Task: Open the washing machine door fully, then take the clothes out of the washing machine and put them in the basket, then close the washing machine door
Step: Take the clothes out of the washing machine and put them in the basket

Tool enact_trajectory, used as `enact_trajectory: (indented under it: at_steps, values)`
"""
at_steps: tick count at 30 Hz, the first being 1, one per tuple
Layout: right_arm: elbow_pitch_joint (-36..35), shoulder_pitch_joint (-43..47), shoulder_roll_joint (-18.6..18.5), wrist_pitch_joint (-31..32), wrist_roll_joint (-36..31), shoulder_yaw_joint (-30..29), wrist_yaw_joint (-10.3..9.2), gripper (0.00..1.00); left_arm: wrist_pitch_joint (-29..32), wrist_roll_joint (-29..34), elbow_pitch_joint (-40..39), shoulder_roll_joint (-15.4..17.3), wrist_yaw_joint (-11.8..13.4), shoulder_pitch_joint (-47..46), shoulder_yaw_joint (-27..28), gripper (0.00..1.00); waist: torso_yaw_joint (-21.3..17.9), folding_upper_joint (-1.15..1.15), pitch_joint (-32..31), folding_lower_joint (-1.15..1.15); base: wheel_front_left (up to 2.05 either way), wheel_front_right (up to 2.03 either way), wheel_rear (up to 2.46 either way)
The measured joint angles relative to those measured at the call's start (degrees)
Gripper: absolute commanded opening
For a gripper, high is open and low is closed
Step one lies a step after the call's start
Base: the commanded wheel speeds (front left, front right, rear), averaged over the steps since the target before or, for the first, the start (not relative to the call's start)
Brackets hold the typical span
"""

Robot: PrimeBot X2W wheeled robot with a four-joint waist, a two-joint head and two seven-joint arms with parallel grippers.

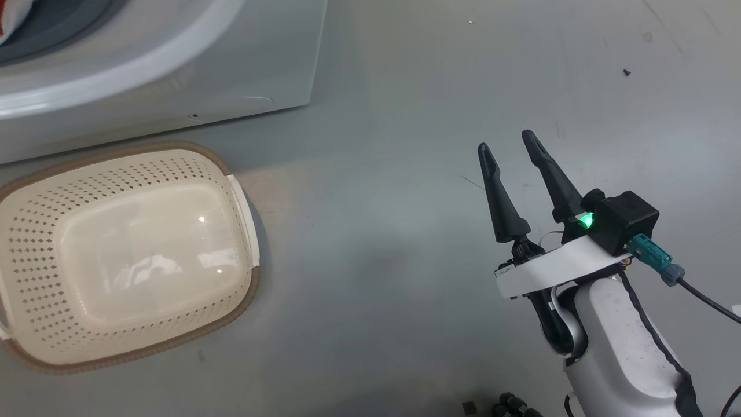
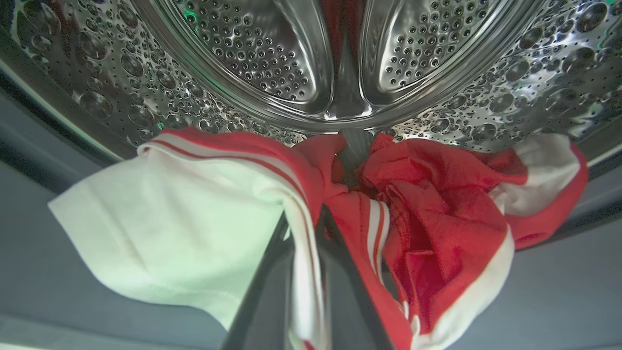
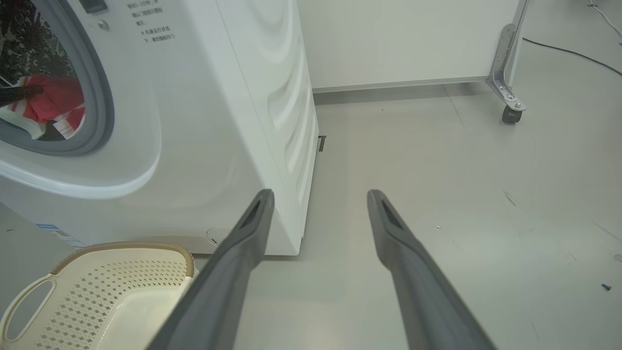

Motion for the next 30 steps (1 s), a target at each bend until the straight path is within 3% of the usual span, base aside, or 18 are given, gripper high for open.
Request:
enact_trajectory:
  at_steps: [7,30]
  values:
    - [1.8,0.2,0.0,0.0,-0.5,-0.6,0.02,1.0,-5.1,0.0,1.9,-2.0,-2.6,5.9,-2.0,0.0,1.6,0.0,-4.2,0.0,0.0,0.0,0.0]
    - [5.4,5.5,0.0,0.0,-0.7,-1.2,0.6,1.0,-12.8,0.0,4.0,-7.5,-4.5,20.3,-5.8,0.0,5.6,0.0,-17.5,0.0,0.0,0.0,0.0]
